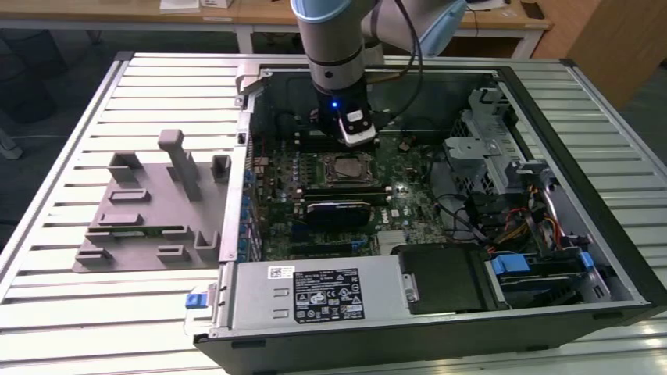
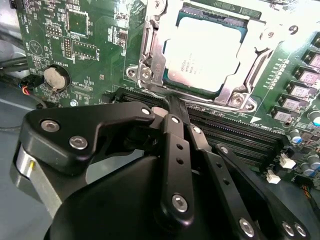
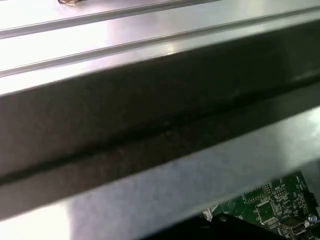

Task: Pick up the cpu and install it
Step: 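Install the first cpu locking lever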

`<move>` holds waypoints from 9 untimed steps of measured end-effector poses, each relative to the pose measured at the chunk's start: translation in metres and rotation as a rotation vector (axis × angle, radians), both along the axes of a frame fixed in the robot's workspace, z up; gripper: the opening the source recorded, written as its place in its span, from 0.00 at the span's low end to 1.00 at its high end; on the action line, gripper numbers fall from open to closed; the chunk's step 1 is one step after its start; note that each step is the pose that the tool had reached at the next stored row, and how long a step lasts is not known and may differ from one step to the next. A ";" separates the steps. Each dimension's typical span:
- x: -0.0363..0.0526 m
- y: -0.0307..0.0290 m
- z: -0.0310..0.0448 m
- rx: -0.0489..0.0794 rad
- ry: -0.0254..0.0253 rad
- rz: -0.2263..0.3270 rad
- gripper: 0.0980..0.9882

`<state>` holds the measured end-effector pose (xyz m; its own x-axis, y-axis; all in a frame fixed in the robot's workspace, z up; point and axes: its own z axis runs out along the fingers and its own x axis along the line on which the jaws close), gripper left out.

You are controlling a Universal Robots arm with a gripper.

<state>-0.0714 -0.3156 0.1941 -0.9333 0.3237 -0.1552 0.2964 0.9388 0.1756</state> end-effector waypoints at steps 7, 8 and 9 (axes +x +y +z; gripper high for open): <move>0.0005 -0.0001 -0.0024 -0.002 0.0002 -0.003 0.01; 0.0013 -0.0001 -0.0025 -0.002 0.0002 -0.002 0.01; 0.0025 -0.0002 -0.0026 -0.002 0.0001 -0.002 0.01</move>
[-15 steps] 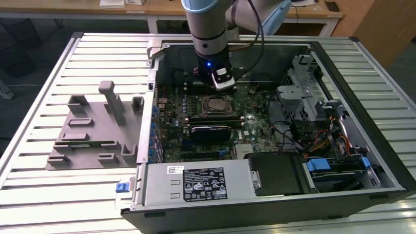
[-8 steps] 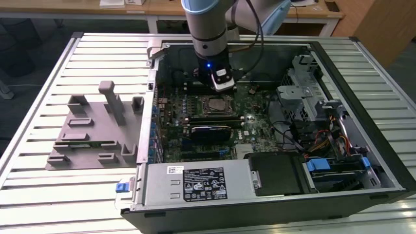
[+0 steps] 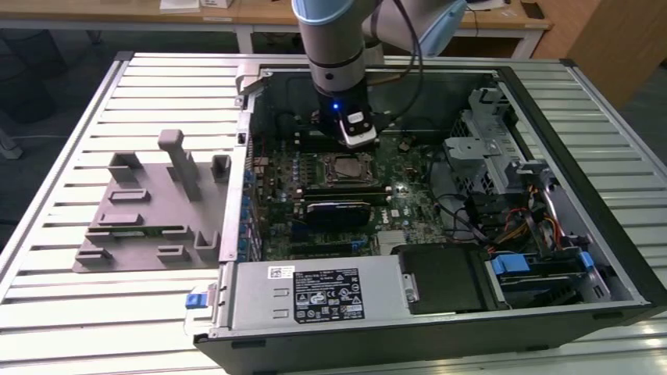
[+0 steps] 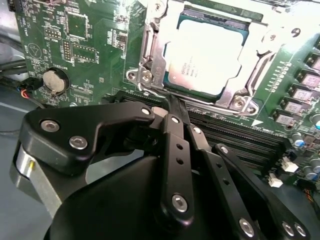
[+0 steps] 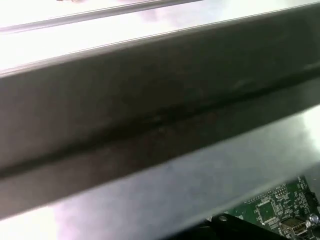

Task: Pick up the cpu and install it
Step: 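Install the first cpu locking lever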

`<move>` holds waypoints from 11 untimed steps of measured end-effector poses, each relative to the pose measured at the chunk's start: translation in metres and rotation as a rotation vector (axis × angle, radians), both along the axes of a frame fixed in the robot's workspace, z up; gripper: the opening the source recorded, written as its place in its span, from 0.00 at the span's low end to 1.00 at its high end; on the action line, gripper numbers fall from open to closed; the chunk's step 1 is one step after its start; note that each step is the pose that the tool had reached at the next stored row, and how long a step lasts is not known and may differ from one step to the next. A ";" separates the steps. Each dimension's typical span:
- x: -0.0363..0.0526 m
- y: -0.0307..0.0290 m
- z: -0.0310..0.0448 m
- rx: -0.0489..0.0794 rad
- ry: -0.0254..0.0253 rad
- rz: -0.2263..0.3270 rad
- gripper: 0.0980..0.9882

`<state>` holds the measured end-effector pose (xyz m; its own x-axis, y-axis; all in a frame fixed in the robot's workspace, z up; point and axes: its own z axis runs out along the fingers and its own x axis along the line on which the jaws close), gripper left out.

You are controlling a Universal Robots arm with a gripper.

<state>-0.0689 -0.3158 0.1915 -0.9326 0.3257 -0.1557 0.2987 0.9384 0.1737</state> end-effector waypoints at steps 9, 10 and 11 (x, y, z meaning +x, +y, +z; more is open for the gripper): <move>0.0028 -0.0003 0.0000 0.040 0.0001 0.000 0.01; 0.0028 -0.0003 0.0000 0.042 0.0000 0.000 0.01; 0.0029 -0.0002 0.0004 0.043 -0.0004 0.000 0.01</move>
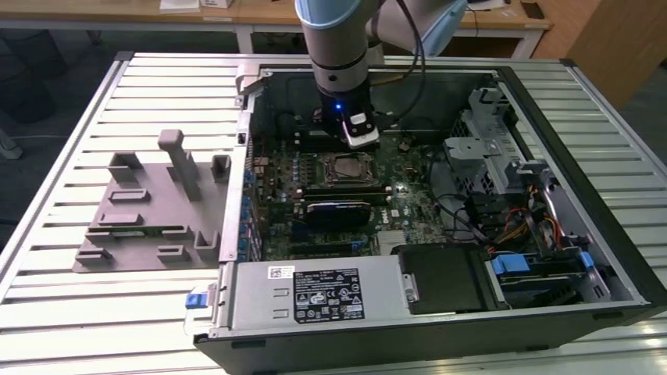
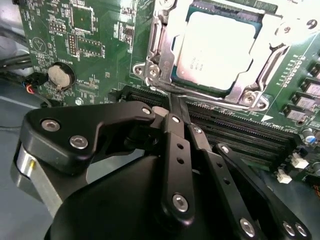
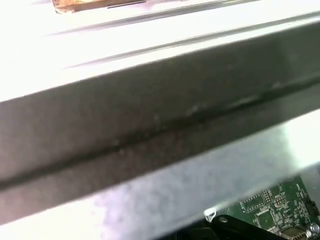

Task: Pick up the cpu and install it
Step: 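Install the first cpu locking lever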

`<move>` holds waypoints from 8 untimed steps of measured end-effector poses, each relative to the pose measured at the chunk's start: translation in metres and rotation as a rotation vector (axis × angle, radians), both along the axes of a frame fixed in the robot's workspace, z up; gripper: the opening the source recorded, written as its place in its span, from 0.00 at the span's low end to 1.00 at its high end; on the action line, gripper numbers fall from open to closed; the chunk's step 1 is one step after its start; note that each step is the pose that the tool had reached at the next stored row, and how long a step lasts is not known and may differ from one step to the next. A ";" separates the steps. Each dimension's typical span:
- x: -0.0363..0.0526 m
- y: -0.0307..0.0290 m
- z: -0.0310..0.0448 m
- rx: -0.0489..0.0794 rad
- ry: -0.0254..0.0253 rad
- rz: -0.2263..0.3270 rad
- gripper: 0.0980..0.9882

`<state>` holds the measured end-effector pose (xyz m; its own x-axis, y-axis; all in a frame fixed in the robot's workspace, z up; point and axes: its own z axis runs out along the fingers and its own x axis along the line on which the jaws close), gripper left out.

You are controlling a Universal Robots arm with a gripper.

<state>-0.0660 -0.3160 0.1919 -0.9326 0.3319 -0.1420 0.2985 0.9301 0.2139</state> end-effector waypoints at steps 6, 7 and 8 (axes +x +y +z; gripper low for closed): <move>0.0000 -0.0001 0.0123 0.000 0.0002 0.000 0.01; 0.0000 -0.0001 0.0146 0.000 0.0002 0.000 0.01; 0.0000 -0.0001 0.0168 0.000 0.0002 0.000 0.01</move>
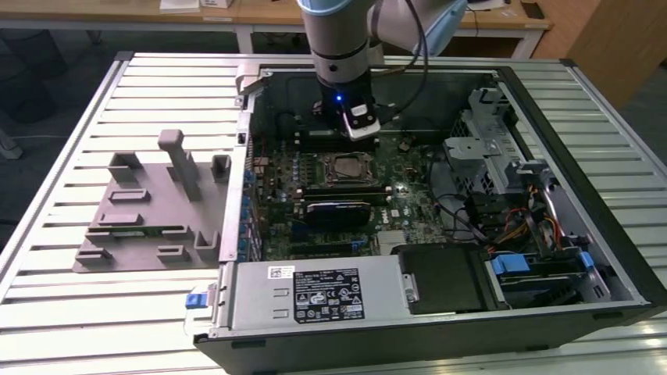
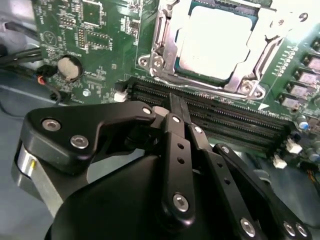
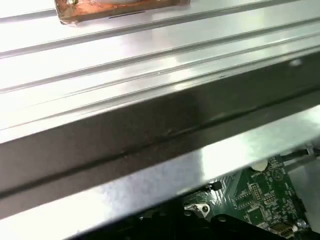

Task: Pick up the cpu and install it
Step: 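Install the first cpu locking lever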

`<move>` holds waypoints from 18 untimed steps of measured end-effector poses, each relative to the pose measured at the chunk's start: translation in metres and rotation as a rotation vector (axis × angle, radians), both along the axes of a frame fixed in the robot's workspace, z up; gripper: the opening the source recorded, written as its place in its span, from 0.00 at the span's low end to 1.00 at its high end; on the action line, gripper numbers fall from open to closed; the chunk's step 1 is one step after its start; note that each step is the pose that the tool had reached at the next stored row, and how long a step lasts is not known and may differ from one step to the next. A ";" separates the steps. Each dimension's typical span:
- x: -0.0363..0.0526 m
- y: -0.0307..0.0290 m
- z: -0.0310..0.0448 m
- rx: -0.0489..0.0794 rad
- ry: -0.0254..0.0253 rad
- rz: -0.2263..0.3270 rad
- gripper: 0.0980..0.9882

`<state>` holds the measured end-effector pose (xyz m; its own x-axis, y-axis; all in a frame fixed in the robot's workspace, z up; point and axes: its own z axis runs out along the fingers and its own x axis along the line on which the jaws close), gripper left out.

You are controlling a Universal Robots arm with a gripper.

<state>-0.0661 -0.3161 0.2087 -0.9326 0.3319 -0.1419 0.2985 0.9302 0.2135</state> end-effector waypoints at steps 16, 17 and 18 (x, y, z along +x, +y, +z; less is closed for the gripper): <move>0.0011 -0.0009 0.0069 -0.010 0.0588 -0.001 0.01; 0.0011 -0.0016 0.0068 -0.014 0.0669 -0.001 0.01; 0.0011 -0.0024 0.0069 -0.018 0.0723 -0.002 0.01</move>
<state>-0.0649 -0.3185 0.2156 -0.9400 0.3316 -0.0800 0.3142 0.9331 0.1749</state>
